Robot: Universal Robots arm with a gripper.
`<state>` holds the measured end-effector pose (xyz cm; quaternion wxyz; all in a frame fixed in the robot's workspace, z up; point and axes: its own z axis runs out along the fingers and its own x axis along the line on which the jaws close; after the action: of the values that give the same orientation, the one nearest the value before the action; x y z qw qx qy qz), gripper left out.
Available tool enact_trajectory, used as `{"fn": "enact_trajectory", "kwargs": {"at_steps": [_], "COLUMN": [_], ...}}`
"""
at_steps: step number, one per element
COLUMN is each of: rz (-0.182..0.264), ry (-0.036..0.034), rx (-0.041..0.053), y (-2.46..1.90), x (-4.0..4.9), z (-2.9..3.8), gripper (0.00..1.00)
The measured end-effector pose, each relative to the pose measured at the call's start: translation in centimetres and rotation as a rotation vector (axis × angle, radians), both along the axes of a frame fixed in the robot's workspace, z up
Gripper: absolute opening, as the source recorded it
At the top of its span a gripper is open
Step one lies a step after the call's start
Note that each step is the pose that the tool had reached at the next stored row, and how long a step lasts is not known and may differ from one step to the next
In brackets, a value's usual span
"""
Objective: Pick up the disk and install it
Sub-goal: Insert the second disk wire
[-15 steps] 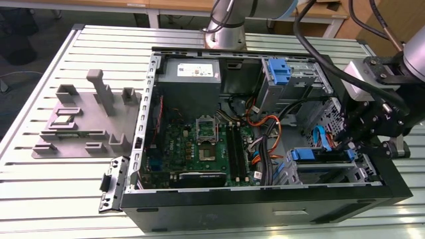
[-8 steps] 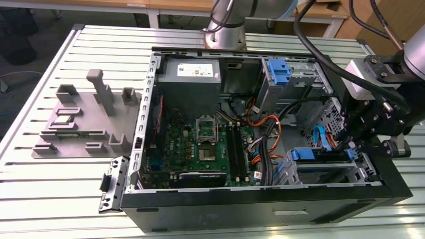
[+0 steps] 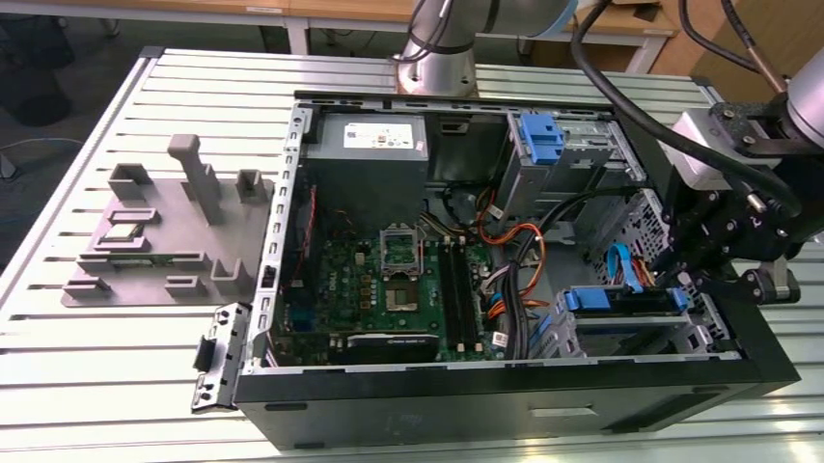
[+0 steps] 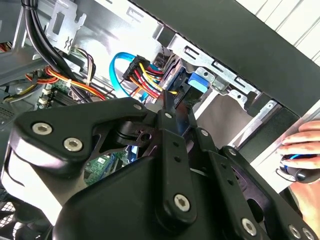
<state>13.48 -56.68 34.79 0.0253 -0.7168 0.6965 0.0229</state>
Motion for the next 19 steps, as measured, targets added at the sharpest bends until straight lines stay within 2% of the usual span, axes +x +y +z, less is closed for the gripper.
{"fn": "enact_trajectory", "kwargs": {"at_steps": [10, 19], "rz": [0.000, 0.000], "ry": [0.0000, 0.0000], "rx": [0.0000, 0.0000], "y": [0.00, 0.00], "x": [-0.01, -0.01], "z": [0.35, 0.38], "gripper": [0.24, 0.24]}}
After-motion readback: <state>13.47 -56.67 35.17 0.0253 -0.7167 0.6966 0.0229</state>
